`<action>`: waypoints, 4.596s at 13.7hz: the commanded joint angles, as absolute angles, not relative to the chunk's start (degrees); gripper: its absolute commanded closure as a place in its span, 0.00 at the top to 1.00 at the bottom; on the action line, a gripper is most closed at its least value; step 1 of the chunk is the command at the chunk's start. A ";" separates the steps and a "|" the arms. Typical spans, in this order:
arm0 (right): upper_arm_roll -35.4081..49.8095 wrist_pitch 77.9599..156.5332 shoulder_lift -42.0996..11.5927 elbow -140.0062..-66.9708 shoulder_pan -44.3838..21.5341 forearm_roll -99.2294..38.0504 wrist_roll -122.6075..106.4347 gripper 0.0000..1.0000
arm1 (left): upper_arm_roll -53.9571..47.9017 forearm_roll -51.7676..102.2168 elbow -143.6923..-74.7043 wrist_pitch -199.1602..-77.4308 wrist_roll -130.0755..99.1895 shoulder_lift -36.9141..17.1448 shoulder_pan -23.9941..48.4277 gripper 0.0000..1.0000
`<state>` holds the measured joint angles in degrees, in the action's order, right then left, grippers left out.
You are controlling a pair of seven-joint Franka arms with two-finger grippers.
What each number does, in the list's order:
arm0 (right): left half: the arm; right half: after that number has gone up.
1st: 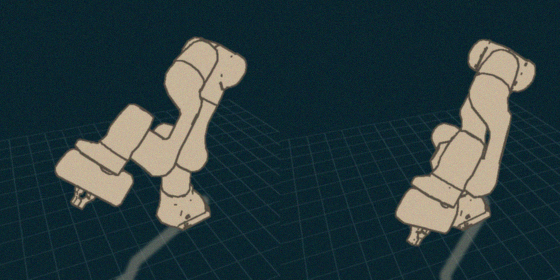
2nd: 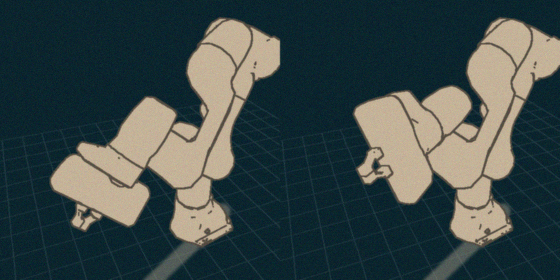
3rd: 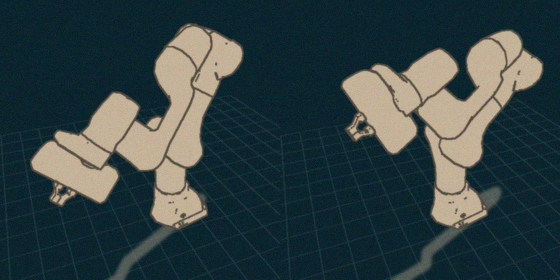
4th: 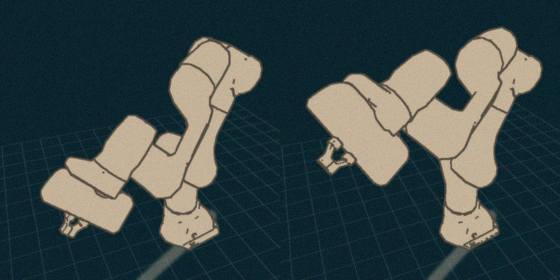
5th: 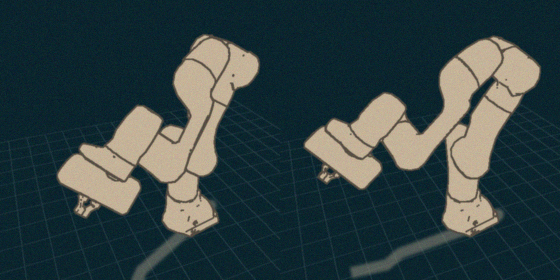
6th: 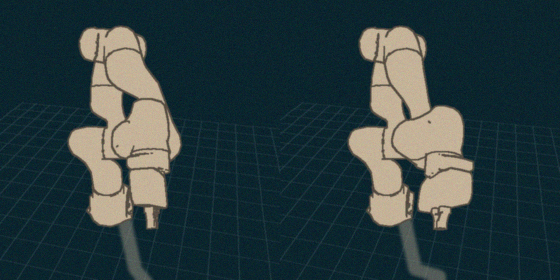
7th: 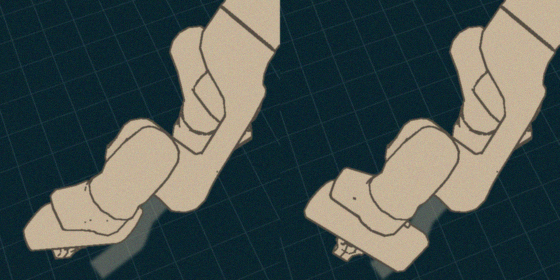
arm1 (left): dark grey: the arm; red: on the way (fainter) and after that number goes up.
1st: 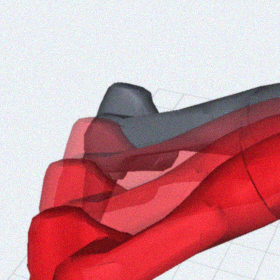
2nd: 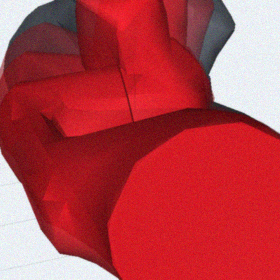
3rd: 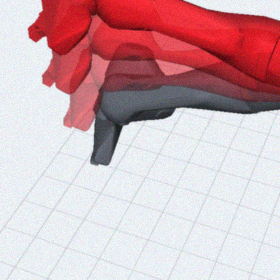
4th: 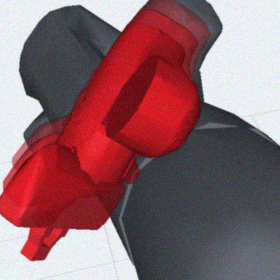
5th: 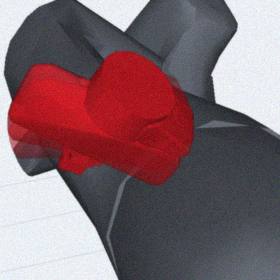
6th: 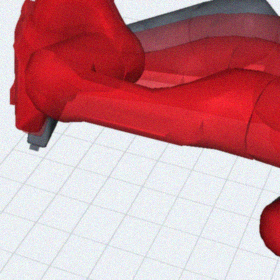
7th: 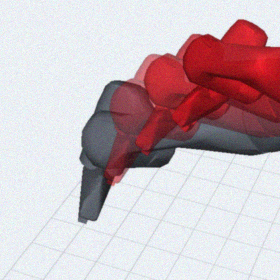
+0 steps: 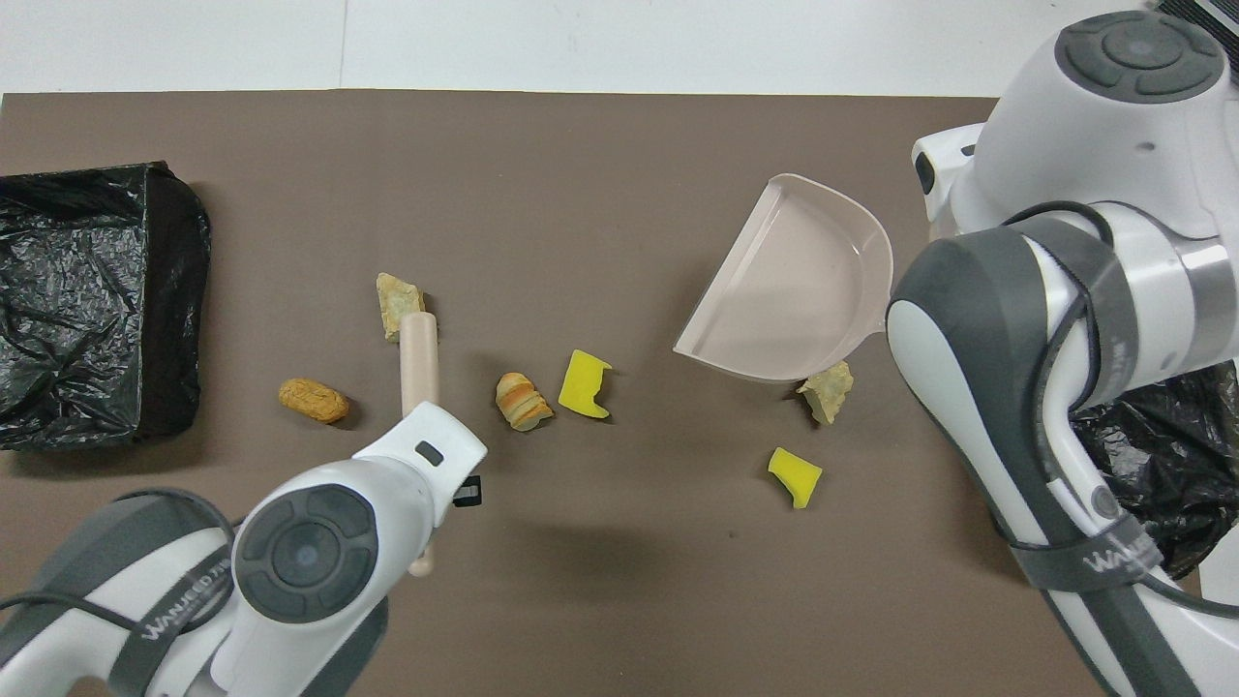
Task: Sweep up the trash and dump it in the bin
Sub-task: 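Lift the dustpan with the right gripper while the left gripper lifts the brush, then set the dustpan down near the crumbs while the left gripper positions the brush, then sweep bread pieces into the dustpan with the brush in the left gripper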
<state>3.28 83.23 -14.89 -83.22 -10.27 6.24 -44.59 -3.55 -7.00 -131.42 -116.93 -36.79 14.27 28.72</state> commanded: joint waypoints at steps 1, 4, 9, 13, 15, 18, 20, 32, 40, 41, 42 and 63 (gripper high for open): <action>3.95 89.45 -11.17 -92.26 -11.07 8.35 -49.83 0.00 | -4.39 -9.66 -127.80 -115.40 -31.75 10.91 21.39 0.00; 3.96 92.63 -9.32 -98.41 -14.14 9.84 -50.01 0.00 | -4.39 -9.93 -127.44 -116.62 -21.05 9.85 12.52 0.00; 4.04 102.84 -4.58 -110.30 -16.34 9.76 -50.79 0.00 | -4.39 -11.32 -127.70 -124.00 -7.66 8.00 -1.47 0.00; 4.04 105.02 -4.48 -112.93 -18.80 10.63 -53.61 0.00 | -4.39 -13.27 -134.01 -126.73 -9.57 9.31 -2.73 0.00; 4.04 106.52 -4.92 -114.34 -20.03 11.42 -53.61 0.00 | -4.57 -13.27 -138.49 -128.22 -15.18 11.24 -1.94 0.00; 4.04 108.45 -5.53 -115.49 -19.86 12.57 -54.49 0.00 | -4.66 -13.18 -139.40 -130.86 -26.16 8.37 3.50 0.00; 4.04 110.03 -6.67 -115.49 -20.21 12.48 -53.18 0.00 | -4.66 -12.57 -135.37 -131.75 -26.98 3.71 6.40 0.00; 4.13 110.83 -7.12 -115.14 -20.39 9.49 -50.63 0.00 | -5.10 1.22 -131.05 -132.98 -24.00 0.53 22.49 0.00; 4.13 110.74 -7.21 -115.05 -20.39 9.40 -50.36 0.00 | -5.98 5.09 -128.32 -135.18 -24.78 -3.25 34.69 0.00; 4.13 110.74 -7.21 -115.05 -20.39 9.40 -50.27 0.00 | -6.06 5.62 -128.32 -135.09 -25.05 -2.64 36.54 0.00; 4.13 110.66 -7.21 -115.05 -20.39 9.40 -50.27 0.00 | -6.24 6.93 -128.32 -135.17 -25.48 -2.38 38.56 0.00; 4.13 110.65 -7.21 -115.49 -19.60 8.61 -51.06 0.00 | -10.11 3.09 -118.03 -100.64 -43.51 5.97 18.21 0.00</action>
